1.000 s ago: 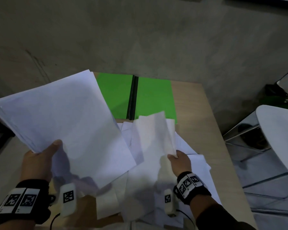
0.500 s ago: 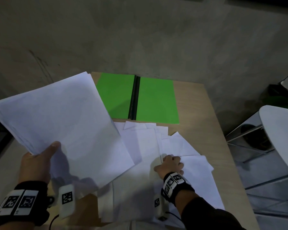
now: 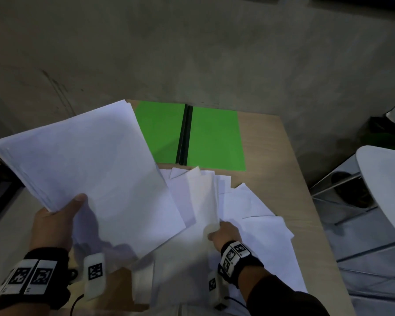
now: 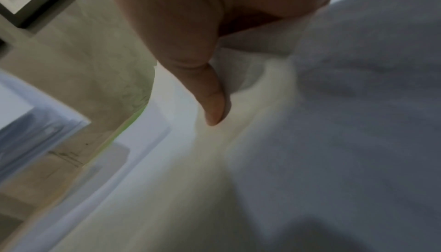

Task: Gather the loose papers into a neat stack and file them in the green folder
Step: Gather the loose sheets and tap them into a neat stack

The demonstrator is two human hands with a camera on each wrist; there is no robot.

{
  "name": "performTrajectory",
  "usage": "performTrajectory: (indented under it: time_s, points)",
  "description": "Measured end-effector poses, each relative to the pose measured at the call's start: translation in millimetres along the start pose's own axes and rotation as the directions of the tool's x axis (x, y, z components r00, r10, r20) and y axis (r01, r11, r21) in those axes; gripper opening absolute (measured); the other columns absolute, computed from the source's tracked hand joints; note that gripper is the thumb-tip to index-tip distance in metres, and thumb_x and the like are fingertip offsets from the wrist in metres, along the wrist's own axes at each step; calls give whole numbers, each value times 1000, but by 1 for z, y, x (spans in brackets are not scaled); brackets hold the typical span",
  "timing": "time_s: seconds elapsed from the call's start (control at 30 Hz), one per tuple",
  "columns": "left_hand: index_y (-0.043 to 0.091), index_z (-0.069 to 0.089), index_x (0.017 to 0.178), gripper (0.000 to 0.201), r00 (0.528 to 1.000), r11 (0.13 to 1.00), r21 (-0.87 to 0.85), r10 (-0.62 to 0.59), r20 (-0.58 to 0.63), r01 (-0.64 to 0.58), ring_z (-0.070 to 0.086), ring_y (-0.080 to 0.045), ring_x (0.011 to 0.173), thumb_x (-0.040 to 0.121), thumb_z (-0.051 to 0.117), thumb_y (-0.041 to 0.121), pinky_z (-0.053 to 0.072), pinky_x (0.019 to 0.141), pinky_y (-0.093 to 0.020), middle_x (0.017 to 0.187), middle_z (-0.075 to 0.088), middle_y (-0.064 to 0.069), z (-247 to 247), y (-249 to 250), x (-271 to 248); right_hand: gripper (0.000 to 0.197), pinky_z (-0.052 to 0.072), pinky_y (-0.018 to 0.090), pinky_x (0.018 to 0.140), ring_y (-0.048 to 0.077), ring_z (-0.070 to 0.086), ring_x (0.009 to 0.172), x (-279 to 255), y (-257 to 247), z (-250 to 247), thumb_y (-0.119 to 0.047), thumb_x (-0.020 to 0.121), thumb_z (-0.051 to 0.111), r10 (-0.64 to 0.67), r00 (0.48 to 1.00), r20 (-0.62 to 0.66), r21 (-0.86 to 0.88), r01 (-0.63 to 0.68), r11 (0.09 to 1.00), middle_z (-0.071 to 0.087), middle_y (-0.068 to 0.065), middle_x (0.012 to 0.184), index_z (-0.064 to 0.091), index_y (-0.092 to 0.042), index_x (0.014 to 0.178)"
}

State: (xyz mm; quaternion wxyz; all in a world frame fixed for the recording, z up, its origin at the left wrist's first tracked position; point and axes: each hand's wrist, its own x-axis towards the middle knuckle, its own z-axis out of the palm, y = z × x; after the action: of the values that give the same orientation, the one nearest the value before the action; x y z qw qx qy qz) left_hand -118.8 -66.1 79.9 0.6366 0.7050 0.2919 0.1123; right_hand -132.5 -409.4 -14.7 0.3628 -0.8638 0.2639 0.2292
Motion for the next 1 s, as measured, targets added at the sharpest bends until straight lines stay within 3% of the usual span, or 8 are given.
performTrajectory:
  time_s: [0.17, 0.33, 0.4, 0.5, 0.63, 0.73, 0.83, 1.0]
  points:
    - [8, 45, 134, 60, 998, 998, -20, 54, 33, -53, 44, -13, 111, 83, 65, 33, 37, 80, -6, 123, 49, 3, 1, 2, 1, 30, 48, 33, 83, 31, 63, 99, -1, 10, -52, -18, 82, 68, -38, 995, -91, 164, 53, 985, 69, 16, 106, 67, -4, 108]
    - [0, 57, 122, 48, 999, 999, 13, 50, 4, -50, 55, -21, 106, 82, 69, 24, 38, 92, -32, 113, 58, -6, 6, 6, 2, 23, 47, 26, 58, 24, 60, 72, -20, 10, -128, -17, 80, 72, -85, 964, -252, 481, 201, 854, 67, 12, 82, 68, -2, 97]
    - [-3, 59, 117, 42, 998, 997, 56, 55, 10, -55, 55, -23, 98, 83, 68, 20, 40, 87, -35, 108, 59, -10, 13, 17, -3, 7, 50, 27, 63, 25, 60, 74, -31, 5, -150, -15, 77, 75, -125, 956, -264, 598, 264, 756, 67, 9, 76, 71, -10, 79]
    - [-2, 61, 111, 32, 995, 993, 84, 79, 60, -83, 53, -21, 95, 85, 65, 17, 37, 83, -32, 104, 57, -10, 26, 30, -9, 30, 45, 35, 70, 22, 57, 65, -47, -6, -168, -34, 55, 87, -187, 940, -285, 637, 331, 696, 62, 11, 70, 65, -14, 55]
    - [1, 63, 100, 20, 979, 974, 133, 168, 116, -183, 52, -21, 92, 85, 65, 13, 36, 79, -32, 98, 60, -14, 38, 40, -13, 37, 38, 27, 57, 17, 40, 29, -56, -14, -188, 5, 64, 69, -251, 923, -290, 727, 383, 569, 43, 1, 29, 57, -12, 32]
    - [-4, 64, 99, 28, 974, 972, 140, 165, 157, -187, 53, -22, 89, 82, 69, 16, 37, 77, -34, 95, 61, -15, 46, 43, -17, 12, 48, 25, 54, 27, 50, 38, -56, -16, -198, -2, 41, 76, -280, 914, -292, 761, 400, 510, 53, 9, 38, 64, -4, 45]
    - [-3, 64, 94, 25, 965, 975, 130, 148, 215, -179, 54, -23, 87, 80, 71, 16, 39, 76, -34, 92, 62, -17, 55, 44, -23, 36, 41, 38, 63, 37, 50, 57, -55, -20, -200, -11, 31, 83, -319, 917, -240, 744, 385, 546, 56, 25, 62, 68, 1, 62]
    - [-3, 60, 83, 17, 951, 953, 228, 133, 279, -200, 50, -23, 74, 85, 66, 13, 36, 68, -32, 80, 59, -16, 72, 45, -36, 24, 59, 26, 63, 19, 71, 67, -80, -46, -206, 12, 50, 54, -492, 816, -304, 797, 501, 337, 73, 2, 63, 71, -5, 51]
